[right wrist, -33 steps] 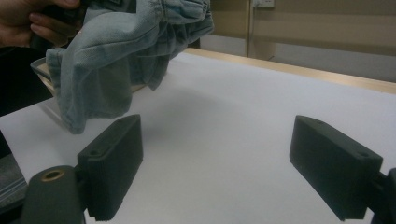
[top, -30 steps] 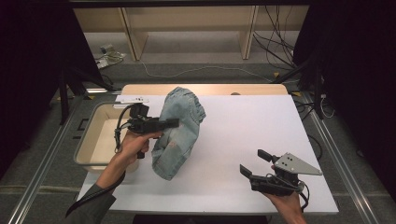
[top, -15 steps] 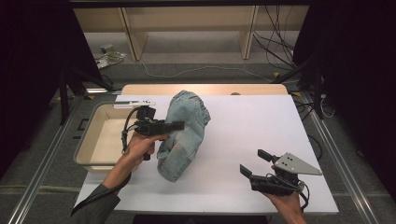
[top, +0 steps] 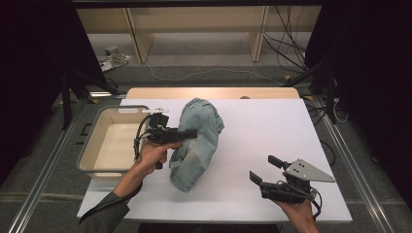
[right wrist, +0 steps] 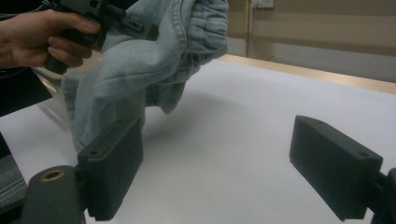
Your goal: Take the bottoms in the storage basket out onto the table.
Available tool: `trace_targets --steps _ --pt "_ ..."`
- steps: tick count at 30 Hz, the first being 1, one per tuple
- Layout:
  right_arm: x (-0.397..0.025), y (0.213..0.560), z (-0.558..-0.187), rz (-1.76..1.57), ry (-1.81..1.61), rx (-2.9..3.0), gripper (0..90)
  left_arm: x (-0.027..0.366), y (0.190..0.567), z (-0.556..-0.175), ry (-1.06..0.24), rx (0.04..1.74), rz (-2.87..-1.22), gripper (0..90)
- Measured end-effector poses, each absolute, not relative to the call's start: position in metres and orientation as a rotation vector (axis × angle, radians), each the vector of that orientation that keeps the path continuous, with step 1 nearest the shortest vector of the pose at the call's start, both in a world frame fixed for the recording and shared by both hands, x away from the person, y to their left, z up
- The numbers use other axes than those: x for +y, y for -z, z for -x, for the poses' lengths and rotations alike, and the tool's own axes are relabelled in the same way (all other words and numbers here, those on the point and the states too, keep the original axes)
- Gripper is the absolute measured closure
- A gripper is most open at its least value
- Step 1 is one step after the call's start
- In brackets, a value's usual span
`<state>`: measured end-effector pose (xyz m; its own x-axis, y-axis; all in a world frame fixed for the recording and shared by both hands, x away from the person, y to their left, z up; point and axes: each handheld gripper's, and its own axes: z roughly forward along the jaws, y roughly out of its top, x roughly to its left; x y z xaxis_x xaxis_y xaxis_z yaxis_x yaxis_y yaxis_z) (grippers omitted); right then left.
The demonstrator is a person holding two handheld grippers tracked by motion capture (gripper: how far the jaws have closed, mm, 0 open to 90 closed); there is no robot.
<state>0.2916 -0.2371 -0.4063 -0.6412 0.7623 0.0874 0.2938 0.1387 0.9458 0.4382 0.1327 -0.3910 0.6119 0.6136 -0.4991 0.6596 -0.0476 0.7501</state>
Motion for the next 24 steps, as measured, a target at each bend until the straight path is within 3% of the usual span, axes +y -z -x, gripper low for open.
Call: trace_targets --steps 24 --pt "-0.236 0.407 -0.292 -1.013 -1.513 2.008 18.5 0.113 0.411 -0.44 0.024 1.07 -1.787 55.4"
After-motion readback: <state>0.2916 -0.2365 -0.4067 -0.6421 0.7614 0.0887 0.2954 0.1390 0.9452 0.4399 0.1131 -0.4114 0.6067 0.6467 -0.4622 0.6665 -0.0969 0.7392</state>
